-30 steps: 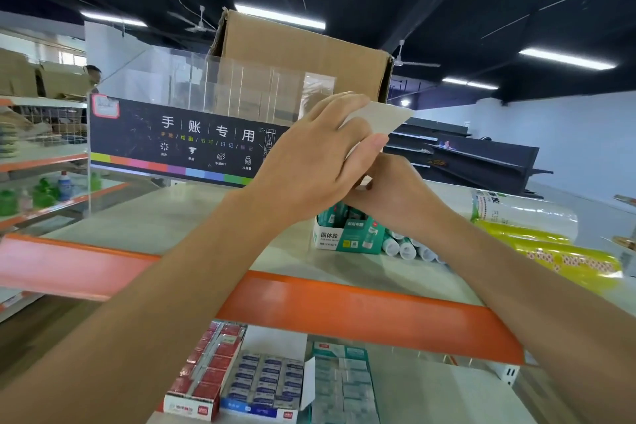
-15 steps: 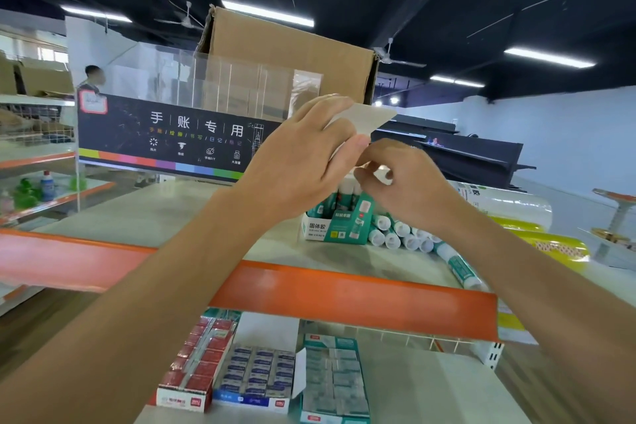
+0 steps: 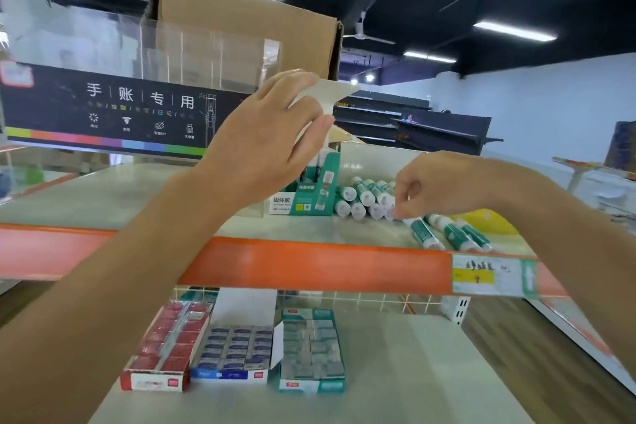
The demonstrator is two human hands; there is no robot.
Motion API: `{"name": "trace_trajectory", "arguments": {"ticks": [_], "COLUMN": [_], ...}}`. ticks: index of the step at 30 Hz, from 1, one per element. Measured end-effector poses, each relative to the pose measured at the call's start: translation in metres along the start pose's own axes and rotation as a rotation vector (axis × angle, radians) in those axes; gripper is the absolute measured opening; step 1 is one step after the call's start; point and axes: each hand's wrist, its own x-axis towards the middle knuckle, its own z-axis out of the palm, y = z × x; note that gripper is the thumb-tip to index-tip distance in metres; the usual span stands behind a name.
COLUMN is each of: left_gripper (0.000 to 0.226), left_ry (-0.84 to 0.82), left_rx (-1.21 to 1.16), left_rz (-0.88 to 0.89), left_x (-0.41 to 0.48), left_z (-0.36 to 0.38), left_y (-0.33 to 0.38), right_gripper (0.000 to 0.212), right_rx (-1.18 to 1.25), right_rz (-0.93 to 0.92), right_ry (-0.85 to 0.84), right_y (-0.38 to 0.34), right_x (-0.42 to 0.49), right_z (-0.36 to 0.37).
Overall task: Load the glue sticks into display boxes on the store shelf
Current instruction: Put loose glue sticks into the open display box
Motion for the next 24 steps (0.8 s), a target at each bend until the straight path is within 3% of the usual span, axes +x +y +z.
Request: {"name": "trace_trajectory", "arguments": {"ticks": [4, 9, 17, 24], "left_gripper": [0.044, 0.044, 0.044, 0.044], "left_ry": [-0.005, -0.007, 0.009, 0.000], "left_rx": [0.011, 0.027, 0.027, 0.021], "left_rz": [-0.021, -0.028, -0.007, -0.026], "left_x": [0.000, 0.000, -0.001, 0.000], "left_z": [0.000, 0.001, 0.003, 0.000], "left_y": [0.000, 0.000, -0.003, -0.005], "right_gripper": [0.029, 0.027, 0.020, 0.016], "right_rx": [-0.107, -0.030, 0.145, 0.394], "right_rz": [0.069, 0.085, 0.067, -0.056], "right_ry": [-0.083, -0.132, -0.073, 0.106], "right_y": [0.003, -0.002, -0.006, -0.020], "right_x": [-0.004, -0.006, -0.001, 0.005], "right_z": [0.001, 0.003, 0.003, -0.003]}}
